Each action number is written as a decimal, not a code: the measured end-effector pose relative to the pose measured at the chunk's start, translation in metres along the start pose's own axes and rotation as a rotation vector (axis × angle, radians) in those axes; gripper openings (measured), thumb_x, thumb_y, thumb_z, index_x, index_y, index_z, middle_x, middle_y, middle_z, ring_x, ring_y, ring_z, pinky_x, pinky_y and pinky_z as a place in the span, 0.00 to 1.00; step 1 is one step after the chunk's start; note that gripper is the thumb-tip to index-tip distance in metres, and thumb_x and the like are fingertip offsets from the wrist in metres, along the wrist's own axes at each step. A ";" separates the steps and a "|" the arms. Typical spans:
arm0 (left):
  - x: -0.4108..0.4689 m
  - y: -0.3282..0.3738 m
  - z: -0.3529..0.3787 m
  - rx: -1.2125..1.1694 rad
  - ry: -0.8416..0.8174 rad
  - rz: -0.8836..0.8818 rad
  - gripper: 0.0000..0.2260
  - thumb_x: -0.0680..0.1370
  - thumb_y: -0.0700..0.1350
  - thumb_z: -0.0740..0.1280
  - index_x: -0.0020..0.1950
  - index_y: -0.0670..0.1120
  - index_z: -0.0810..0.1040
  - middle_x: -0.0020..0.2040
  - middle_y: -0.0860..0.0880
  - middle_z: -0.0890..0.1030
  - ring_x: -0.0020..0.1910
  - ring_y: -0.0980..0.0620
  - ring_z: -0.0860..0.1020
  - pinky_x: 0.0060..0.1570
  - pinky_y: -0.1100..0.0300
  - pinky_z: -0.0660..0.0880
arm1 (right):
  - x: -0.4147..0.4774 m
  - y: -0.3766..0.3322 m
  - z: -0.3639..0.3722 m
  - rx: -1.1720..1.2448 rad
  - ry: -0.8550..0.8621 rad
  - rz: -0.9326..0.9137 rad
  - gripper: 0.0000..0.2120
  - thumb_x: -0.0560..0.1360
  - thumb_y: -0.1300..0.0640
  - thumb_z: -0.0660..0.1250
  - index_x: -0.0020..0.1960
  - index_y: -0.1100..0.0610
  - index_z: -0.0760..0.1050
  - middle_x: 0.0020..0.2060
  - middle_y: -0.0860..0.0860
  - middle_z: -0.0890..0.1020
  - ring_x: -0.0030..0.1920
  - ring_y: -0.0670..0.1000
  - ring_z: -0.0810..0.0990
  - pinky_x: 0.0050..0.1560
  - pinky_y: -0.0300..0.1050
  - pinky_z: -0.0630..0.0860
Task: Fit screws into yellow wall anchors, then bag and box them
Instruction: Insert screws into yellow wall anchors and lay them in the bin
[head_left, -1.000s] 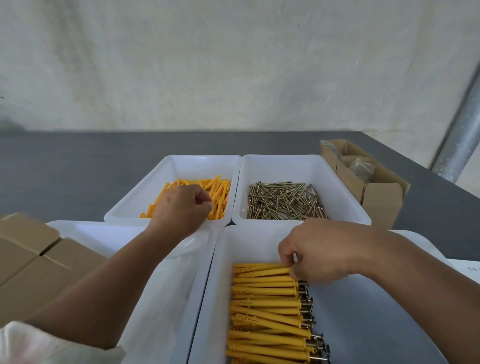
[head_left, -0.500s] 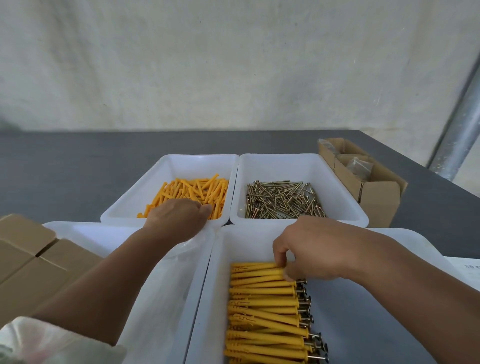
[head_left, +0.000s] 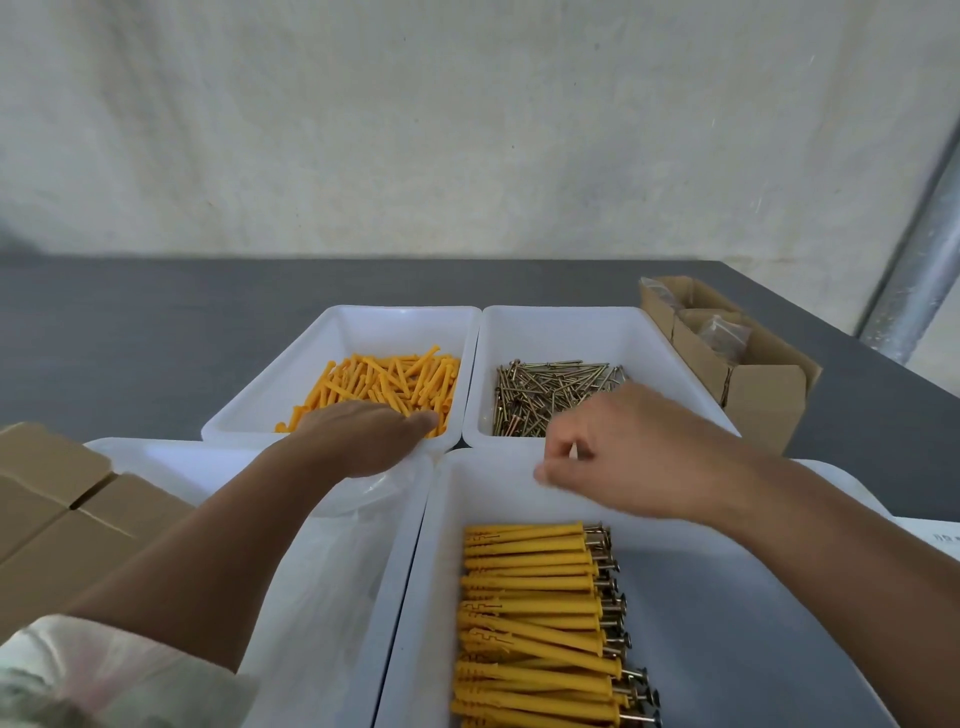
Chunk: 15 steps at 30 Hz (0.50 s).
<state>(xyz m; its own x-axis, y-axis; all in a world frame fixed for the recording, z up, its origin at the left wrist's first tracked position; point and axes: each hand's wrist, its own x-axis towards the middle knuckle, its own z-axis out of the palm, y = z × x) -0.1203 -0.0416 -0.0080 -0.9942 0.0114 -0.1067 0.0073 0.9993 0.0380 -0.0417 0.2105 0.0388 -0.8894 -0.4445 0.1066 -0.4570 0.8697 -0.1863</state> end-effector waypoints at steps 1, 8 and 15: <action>0.000 0.000 0.000 0.000 0.000 -0.001 0.31 0.78 0.69 0.44 0.61 0.52 0.78 0.68 0.48 0.75 0.65 0.46 0.71 0.51 0.53 0.63 | 0.004 0.004 -0.002 0.031 0.105 0.023 0.13 0.76 0.43 0.65 0.38 0.49 0.78 0.28 0.39 0.76 0.33 0.39 0.74 0.33 0.38 0.66; -0.004 -0.001 -0.001 -0.037 0.011 0.064 0.23 0.80 0.65 0.45 0.69 0.63 0.70 0.72 0.54 0.71 0.70 0.49 0.67 0.51 0.56 0.60 | 0.020 0.045 0.018 0.053 0.082 0.305 0.22 0.82 0.41 0.52 0.35 0.52 0.69 0.33 0.48 0.75 0.36 0.47 0.73 0.34 0.44 0.65; -0.005 0.000 -0.003 -0.052 -0.033 0.061 0.31 0.79 0.69 0.44 0.66 0.54 0.76 0.70 0.50 0.74 0.69 0.48 0.69 0.53 0.56 0.61 | 0.043 0.051 0.026 0.076 -0.312 0.490 0.35 0.78 0.30 0.43 0.77 0.46 0.63 0.77 0.51 0.63 0.76 0.56 0.61 0.72 0.55 0.60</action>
<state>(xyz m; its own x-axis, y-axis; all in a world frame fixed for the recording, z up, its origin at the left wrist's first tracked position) -0.1156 -0.0418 -0.0042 -0.9881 0.0740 -0.1348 0.0612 0.9934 0.0969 -0.1034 0.2299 0.0083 -0.9529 -0.0461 -0.2999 0.0195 0.9770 -0.2122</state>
